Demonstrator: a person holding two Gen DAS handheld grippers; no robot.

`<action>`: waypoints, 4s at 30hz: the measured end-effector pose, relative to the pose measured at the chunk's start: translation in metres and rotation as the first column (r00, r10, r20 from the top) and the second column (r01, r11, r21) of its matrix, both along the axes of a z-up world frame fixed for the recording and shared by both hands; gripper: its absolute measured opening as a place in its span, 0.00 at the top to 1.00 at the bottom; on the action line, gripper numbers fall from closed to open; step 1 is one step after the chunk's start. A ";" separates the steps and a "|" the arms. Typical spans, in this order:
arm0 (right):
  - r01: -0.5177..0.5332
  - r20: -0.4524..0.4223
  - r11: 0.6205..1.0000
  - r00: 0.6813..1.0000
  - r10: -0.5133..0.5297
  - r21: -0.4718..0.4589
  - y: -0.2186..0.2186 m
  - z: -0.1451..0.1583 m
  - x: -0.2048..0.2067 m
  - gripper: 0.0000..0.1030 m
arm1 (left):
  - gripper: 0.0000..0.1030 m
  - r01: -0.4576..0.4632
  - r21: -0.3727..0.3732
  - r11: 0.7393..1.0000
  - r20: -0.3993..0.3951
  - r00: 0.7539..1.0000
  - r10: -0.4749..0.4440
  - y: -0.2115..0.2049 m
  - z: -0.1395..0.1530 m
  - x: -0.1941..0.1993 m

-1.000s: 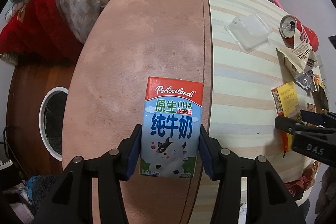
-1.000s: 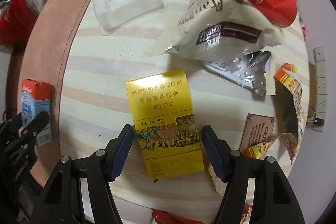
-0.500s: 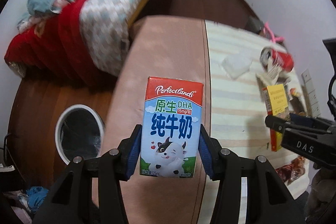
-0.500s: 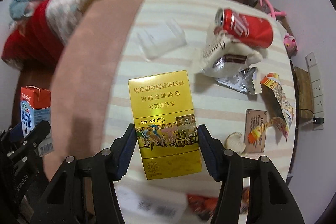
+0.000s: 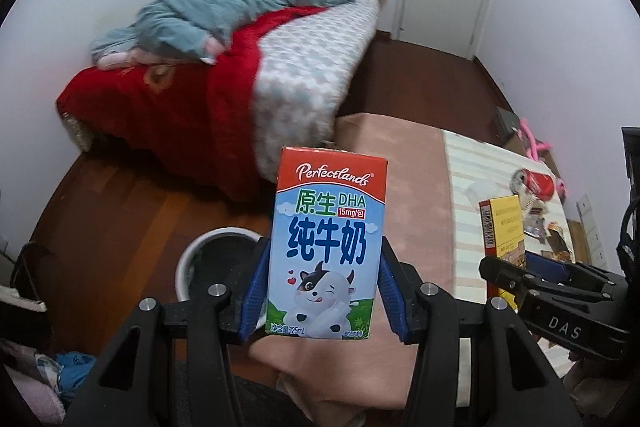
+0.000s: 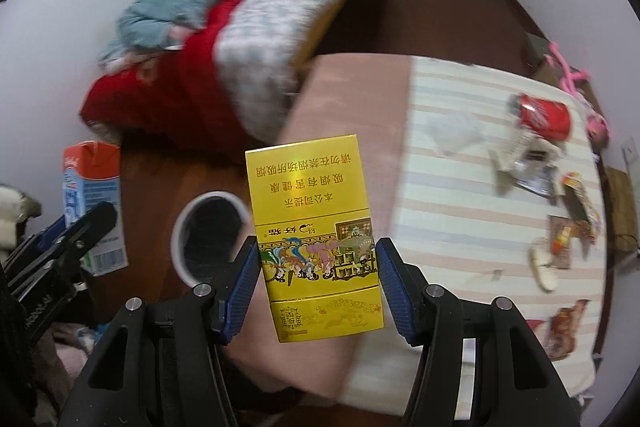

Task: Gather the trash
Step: 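Carry both items to the white bin and open both tools to drop them, then grasp white barcode box with left tool while right tool grasps brown snack wrapper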

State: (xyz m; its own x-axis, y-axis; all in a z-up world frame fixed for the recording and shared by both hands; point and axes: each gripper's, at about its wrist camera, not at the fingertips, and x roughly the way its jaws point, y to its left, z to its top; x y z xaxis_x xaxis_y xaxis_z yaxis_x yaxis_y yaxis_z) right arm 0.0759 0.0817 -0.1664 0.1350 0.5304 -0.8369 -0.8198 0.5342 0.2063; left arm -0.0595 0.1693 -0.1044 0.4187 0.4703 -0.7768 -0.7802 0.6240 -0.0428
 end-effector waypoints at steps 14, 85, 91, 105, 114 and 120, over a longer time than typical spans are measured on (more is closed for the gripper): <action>-0.193 -0.124 0.974 0.976 0.178 -0.120 0.160 -0.093 -0.099 0.42 | 0.54 -0.190 -0.201 0.961 -0.052 0.982 0.184 0.143 -0.093 -0.091; -0.004 -0.081 1.000 0.997 0.004 -0.003 -0.018 0.000 -0.026 0.00 | 0.05 -0.135 -0.082 0.987 -0.056 0.990 0.131 0.022 -0.055 -0.049; 0.271 -0.060 0.953 0.958 -0.281 -0.134 -0.145 -0.033 0.082 0.00 | 0.05 0.074 -0.150 0.986 -0.107 0.990 -0.090 -0.045 -0.111 0.063; 0.403 -0.115 0.861 0.883 -0.455 -0.311 -0.264 -0.120 0.199 0.00 | 0.05 0.808 -0.078 0.584 -0.355 0.525 -0.774 -0.213 -0.151 0.205; 0.402 -0.113 0.856 0.882 -0.457 -0.326 -0.258 -0.140 0.210 0.01 | 0.45 0.850 -0.257 0.459 -0.407 0.336 -0.850 -0.229 -0.199 0.251; 0.416 -0.128 0.856 0.873 -0.470 -0.308 -0.253 -0.151 0.215 0.18 | 0.49 0.538 -0.327 0.777 -0.330 0.705 -0.627 -0.167 -0.193 0.261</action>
State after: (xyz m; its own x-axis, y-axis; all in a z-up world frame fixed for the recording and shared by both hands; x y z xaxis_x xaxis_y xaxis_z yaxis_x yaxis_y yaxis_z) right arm 0.2906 -0.1716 -0.3170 0.1252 0.2095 -0.9698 -0.4413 0.8872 0.1347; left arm 0.2019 0.0026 -0.2977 0.1897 0.0613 -0.9799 -0.2346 0.9720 0.0154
